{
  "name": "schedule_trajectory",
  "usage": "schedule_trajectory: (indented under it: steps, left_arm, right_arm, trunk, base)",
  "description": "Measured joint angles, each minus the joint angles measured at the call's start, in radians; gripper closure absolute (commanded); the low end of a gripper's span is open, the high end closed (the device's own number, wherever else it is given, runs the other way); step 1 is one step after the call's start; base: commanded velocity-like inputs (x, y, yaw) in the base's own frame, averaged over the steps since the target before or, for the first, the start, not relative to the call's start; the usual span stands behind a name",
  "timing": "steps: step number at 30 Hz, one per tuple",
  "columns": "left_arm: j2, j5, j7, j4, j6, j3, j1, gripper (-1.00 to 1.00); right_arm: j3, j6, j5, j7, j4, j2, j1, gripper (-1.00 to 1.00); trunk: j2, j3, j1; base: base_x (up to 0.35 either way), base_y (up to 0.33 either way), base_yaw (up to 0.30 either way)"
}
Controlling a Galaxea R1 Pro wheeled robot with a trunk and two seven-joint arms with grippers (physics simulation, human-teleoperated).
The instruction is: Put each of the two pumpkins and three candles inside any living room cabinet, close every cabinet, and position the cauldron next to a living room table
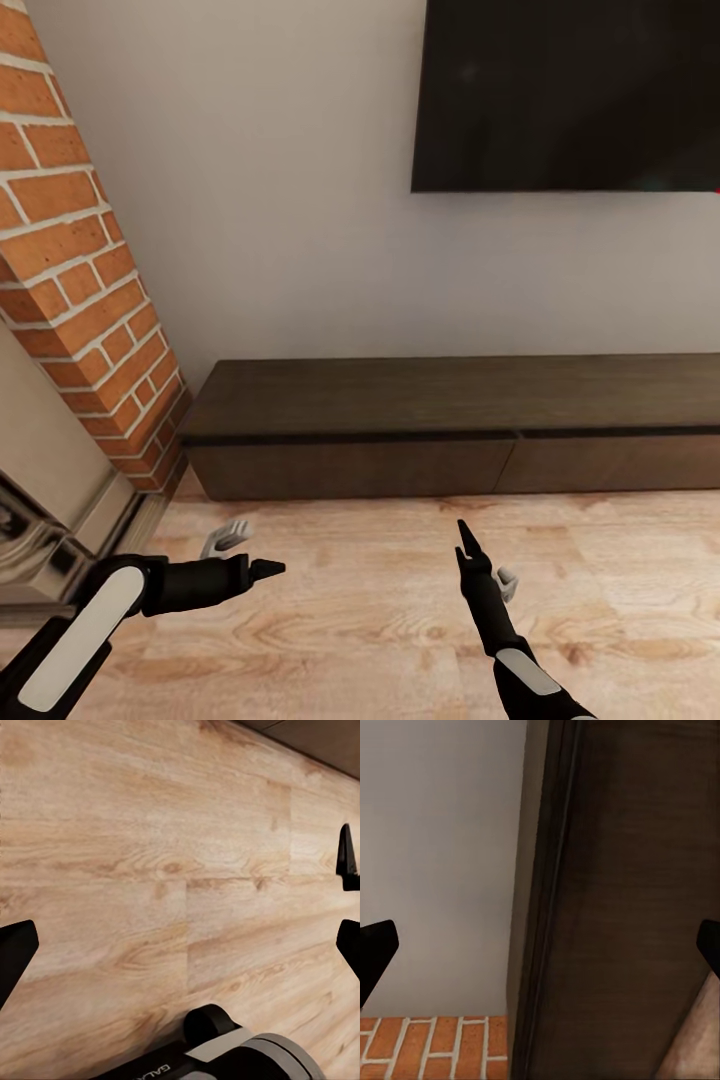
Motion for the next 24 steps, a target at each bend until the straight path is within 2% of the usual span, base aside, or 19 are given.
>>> schedule_trajectory:
  steps: [6, 12, 17, 24]
  left_arm:
    - [-0.003, 0.0, 0.0, 0.0, -0.001, 0.0, 0.0, -1.0]
    - [-0.014, 0.0, 0.0, 0.001, -0.003, -0.036, 0.0, -1.0]
    - [-0.015, 0.001, -0.001, 0.001, -0.004, -0.036, 0.0, -1.0]
    - [-0.014, 0.05, 0.0, 0.001, -0.004, -0.038, 0.0, -1.0]
  right_arm:
    - [0.0, -0.001, 0.003, 0.001, 0.002, 0.0, 0.0, -1.0]
    - [0.001, -0.005, 0.003, 0.0, 0.002, 0.001, 0.0, -1.0]
    - [0.001, -0.008, 0.004, -0.003, 0.003, 0.002, 0.0, -1.0]
    - [0.001, -0.011, 0.005, -0.008, 0.004, 0.002, 0.0, -1.0]
  trunk:
    - [-0.042, -0.019, 0.023]
    - [-0.084, -0.038, 0.046]
    - [-0.084, -0.038, 0.046]
    - [-0.084, -0.038, 0.046]
  base:
    - [0.0, 0.0, 0.0]
    - [0.0, 0.0, 0.0]
    - [0.0, 0.0, 0.0]
    - [0.135, 0.0, 0.0]
